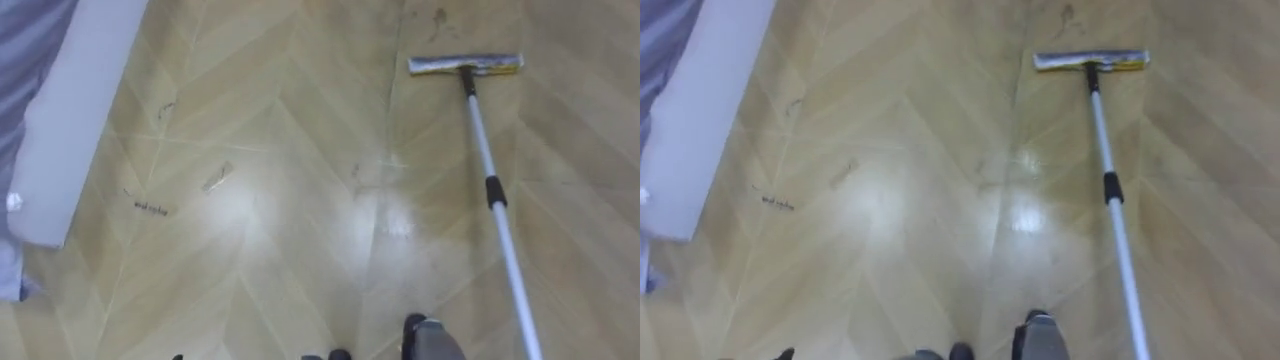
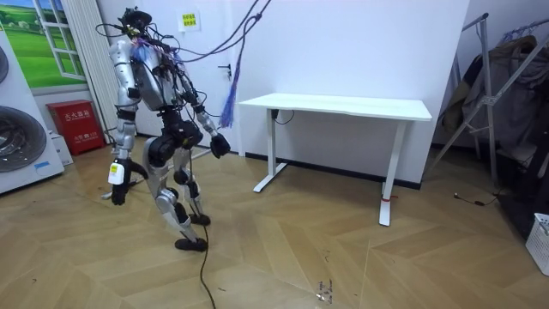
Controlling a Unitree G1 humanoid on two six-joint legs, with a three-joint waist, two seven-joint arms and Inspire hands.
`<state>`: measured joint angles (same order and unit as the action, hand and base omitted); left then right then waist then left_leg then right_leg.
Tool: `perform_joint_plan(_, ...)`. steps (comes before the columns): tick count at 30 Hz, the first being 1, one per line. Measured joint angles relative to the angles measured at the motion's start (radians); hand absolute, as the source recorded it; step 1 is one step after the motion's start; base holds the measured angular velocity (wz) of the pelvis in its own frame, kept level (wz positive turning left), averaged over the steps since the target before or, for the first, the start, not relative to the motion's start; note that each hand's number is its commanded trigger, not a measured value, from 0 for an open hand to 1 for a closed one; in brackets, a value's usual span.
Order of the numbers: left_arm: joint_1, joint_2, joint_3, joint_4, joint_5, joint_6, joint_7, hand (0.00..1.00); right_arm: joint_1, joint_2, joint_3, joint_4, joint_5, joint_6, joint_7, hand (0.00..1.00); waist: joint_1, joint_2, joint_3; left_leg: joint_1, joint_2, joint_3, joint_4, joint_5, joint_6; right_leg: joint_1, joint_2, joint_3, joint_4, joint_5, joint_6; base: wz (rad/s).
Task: Mop floor
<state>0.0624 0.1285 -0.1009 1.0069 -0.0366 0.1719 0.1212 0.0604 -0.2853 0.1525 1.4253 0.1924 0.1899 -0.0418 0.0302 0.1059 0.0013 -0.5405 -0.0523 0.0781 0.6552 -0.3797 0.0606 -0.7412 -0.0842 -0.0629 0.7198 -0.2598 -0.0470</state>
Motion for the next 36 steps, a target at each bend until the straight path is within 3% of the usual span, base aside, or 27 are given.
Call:
perform_joint_plan(2,0.002,0.003,0.001,0.009,-0.009,0.004,0.0,0.0,-0.028,0.007,-0.006,-0.007,-0.015,0.023,0.001,1.0,0.001,-0.005,0.0034,0.02,0.015,-0.005,0.021,-0.014,-0.025,0.021,0.014,-0.008,0.017,-0.029,-0.02,-0.05)
perform_joint_plan(4,0.003,0.007,-0.001,0.004,-0.012,0.008,0.0,0.0,-0.081,0.0,-0.02,-0.005,-0.044,0.035,0.001,1.0,0.0,-0.014,0.0099,0.006,0.027,-0.006,0.093,-0.015,-0.031,0.03,0.019,-0.011,0.05,-0.068,-0.033,0.07)
perform_joint_plan(6,0.0,0.021,-0.003,0.01,-0.017,0.012,0.002,0.0,-0.198,-0.032,-0.019,0.017,-0.073,0.053,0.001,1.0,0.011,-0.024,0.0231,-0.064,0.052,-0.014,0.274,-0.001,-0.054,0.031,0.036,-0.014,0.118,-0.135,-0.047,-0.01)
perform_joint_plan(7,0.001,0.028,-0.003,0.012,-0.018,0.013,0.004,0.0,-0.227,-0.04,-0.018,0.017,-0.081,0.052,0.001,1.0,0.021,-0.028,0.0271,-0.08,0.063,-0.013,0.32,0.007,-0.066,0.031,0.042,-0.013,0.136,-0.146,-0.056,-0.2)
perform_joint_plan(8,0.003,0.045,-0.015,0.012,-0.018,0.016,0.013,0.0,-0.293,-0.055,-0.009,0.015,-0.085,0.051,0.0,1.0,0.037,-0.045,0.0364,-0.112,0.067,-0.019,0.391,0.024,-0.078,0.028,0.053,-0.001,0.17,-0.168,-0.073,0.04)
perform_joint_plan(10,0.009,0.064,-0.043,-0.004,-0.011,0.018,0.026,0.0,-0.38,-0.08,0.024,0.007,-0.073,0.045,0.0,1.0,0.05,-0.061,0.0455,-0.193,0.059,-0.02,0.394,0.019,-0.08,0.027,0.06,0.001,0.195,-0.195,-0.078,0.08)
perform_joint_plan(12,0.039,0.068,-0.029,-0.026,-0.004,0.024,0.025,0.0,-0.447,-0.089,0.023,-0.022,-0.066,0.036,0.002,1.0,0.104,-0.085,0.0448,-0.298,0.044,-0.021,0.277,0.025,-0.08,0.042,0.075,0.007,0.199,-0.211,-0.082,-0.28)
perform_joint_plan(13,0.044,0.068,-0.028,-0.027,-0.003,0.027,0.025,0.0,-0.458,-0.085,0.023,-0.03,-0.064,0.034,0.003,1.0,0.109,-0.09,0.0446,-0.311,0.038,-0.022,0.23,0.031,-0.082,0.055,0.076,0.004,0.199,-0.22,-0.084,-0.11)
perform_joint_plan(14,0.064,0.066,-0.029,-0.027,0.003,0.034,0.019,0.0,-0.465,-0.08,0.023,-0.045,-0.06,0.029,0.014,1.0,0.112,-0.089,0.0431,-0.324,0.031,-0.017,0.135,0.071,-0.073,0.096,0.075,-0.007,0.197,-0.247,-0.083,0.09)
perform_joint_plan(15,0.08,0.064,-0.029,-0.028,0.007,0.039,0.008,0.0,-0.455,-0.074,0.024,-0.051,-0.054,0.029,0.024,1.0,0.113,-0.094,0.0419,-0.319,0.022,-0.005,0.094,0.142,-0.049,0.146,0.073,-0.01,0.19,-0.276,-0.078,0.16)
perform_joint_plan(17,0.081,0.057,-0.031,-0.026,0.008,0.039,-0.017,0.0,-0.421,-0.074,0.024,-0.052,-0.044,0.029,0.035,1.0,0.111,-0.092,0.0364,-0.286,0.021,0.007,0.075,0.193,-0.017,0.218,0.068,-0.02,0.153,-0.301,-0.062,0.28)
perform_joint_plan(18,0.062,0.057,-0.038,-0.024,0.006,0.038,-0.033,0.0,-0.39,-0.077,0.023,-0.051,-0.043,0.029,0.036,1.0,0.107,-0.092,0.0327,-0.268,0.016,0.018,0.081,0.186,0.012,0.24,0.063,-0.014,0.149,-0.306,-0.054,0.35)
perform_joint_plan(19,0.056,0.057,-0.038,-0.021,0.006,0.038,-0.039,0.0,-0.375,-0.078,0.023,-0.048,-0.04,0.028,0.036,1.0,0.106,-0.093,0.0317,-0.265,0.013,0.025,0.089,0.176,0.027,0.239,0.056,-0.014,0.171,-0.303,-0.048,0.36)
perform_joint_plan(20,0.029,0.054,-0.039,-0.015,0.008,0.036,-0.043,0.0,-0.34,-0.084,0.023,-0.036,-0.037,0.027,0.035,1.0,0.103,-0.089,0.0295,-0.255,0.001,0.03,0.112,0.141,0.04,0.218,0.036,-0.018,0.245,-0.278,-0.002,0.3)
perform_joint_plan(21,0.017,0.047,-0.039,-0.021,0.008,0.031,-0.042,0.0,-0.3,-0.091,0.023,-0.015,-0.037,0.024,0.029,1.0,0.1,-0.073,0.0221,-0.234,-0.012,0.021,0.13,0.105,0.046,0.19,0.024,-0.02,0.337,-0.22,0.04,0.26)
perform_joint_plan(22,0.017,0.044,-0.041,-0.032,0.008,0.029,-0.04,0.0,-0.276,-0.095,0.023,-0.011,-0.037,0.024,0.024,1.0,0.095,-0.064,0.0162,-0.22,-0.016,0.017,0.129,0.091,0.05,0.177,0.024,-0.018,0.372,-0.199,0.045,0.12)
perform_joint_plan(23,0.015,0.036,-0.042,-0.051,0.008,0.023,-0.034,0.0,-0.24,-0.103,0.023,-0.007,-0.037,0.023,0.007,1.0,0.088,-0.04,0.011,-0.194,-0.022,0.002,0.115,0.072,0.052,0.141,0.025,-0.002,0.396,-0.192,0.047,0.0)
perform_joint_plan(24,0.005,0.03,-0.041,-0.054,0.01,0.017,-0.023,0.0,-0.217,-0.105,0.023,-0.004,-0.037,0.021,-0.013,1.0,0.08,-0.02,0.0121,-0.166,-0.026,-0.002,0.083,0.07,0.051,0.078,0.022,0.013,0.386,-0.194,0.044,-0.09)
perform_joint_plan(25,0.001,0.027,-0.04,-0.054,0.009,0.017,-0.017,0.0,-0.201,-0.104,0.023,-0.004,-0.037,0.019,-0.021,1.0,0.075,-0.011,0.0113,-0.151,-0.027,-0.004,0.066,0.07,0.051,0.044,0.02,0.023,0.364,-0.193,0.044,-0.09)
perform_joint_plan(26,0.002,0.027,-0.038,-0.054,0.009,0.017,-0.015,0.0,-0.16,-0.097,0.022,-0.004,-0.035,0.014,-0.034,1.0,0.071,0.003,0.0043,-0.123,-0.028,-0.003,0.035,0.067,0.045,-0.011,0.01,0.036,0.273,-0.185,0.048,-0.1)
perform_joint_plan(28,0.018,0.043,-0.032,-0.052,0.008,0.018,-0.015,0.0,-0.11,-0.064,0.021,-0.004,-0.03,0.012,-0.043,1.0,0.068,-0.001,0.0044,-0.088,-0.03,-0.007,0.019,0.049,0.029,-0.067,-0.017,0.039,0.072,-0.107,0.042,-0.11)
perform_joint_plan(29,0.04,0.052,-0.026,-0.055,0.01,0.03,-0.015,0.0,-0.077,-0.041,0.02,-0.009,-0.032,0.008,-0.043,1.0,0.046,-0.01,0.0067,-0.073,-0.027,-0.017,0.041,0.008,0.009,-0.076,-0.028,0.025,0.047,0.001,0.035,-0.1)
perform_joint_plan(30,0.057,0.047,-0.02,-0.057,0.01,0.047,-0.016,0.0,-0.052,-0.025,0.017,-0.016,-0.035,0.006,-0.041,1.0,0.034,-0.005,0.0011,-0.068,-0.02,-0.025,0.071,-0.008,-0.014,-0.063,-0.017,0.01,0.059,-0.001,0.003,-0.13)
perform_joint_plan(33,0.065,0.033,-0.02,-0.044,-0.003,0.068,-0.02,0.0,-0.047,0.001,0.022,-0.027,-0.037,0.009,-0.027,1.0,0.026,-0.006,0.0033,-0.056,0.013,-0.043,0.119,-0.019,-0.034,-0.021,0.01,-0.024,0.061,-0.037,-0.035,-0.21)
perform_joint_plan(35,0.051,0.027,-0.022,-0.046,-0.012,0.066,-0.02,0.0,-0.055,0.005,0.026,-0.027,-0.037,0.014,-0.018,1.0,0.024,-0.01,0.0091,-0.059,0.029,-0.043,0.171,-0.018,-0.038,-0.001,0.016,-0.041,0.079,-0.07,-0.049,0.14)
perform_joint_plan(36,0.048,0.026,-0.03,-0.047,-0.013,0.062,-0.02,0.0,-0.073,0.002,0.027,-0.026,-0.037,0.021,-0.015,1.0,0.023,-0.018,0.015,-0.075,0.038,-0.041,0.23,-0.008,-0.055,0.007,0.017,-0.045,0.102,-0.1,-0.056,0.17)
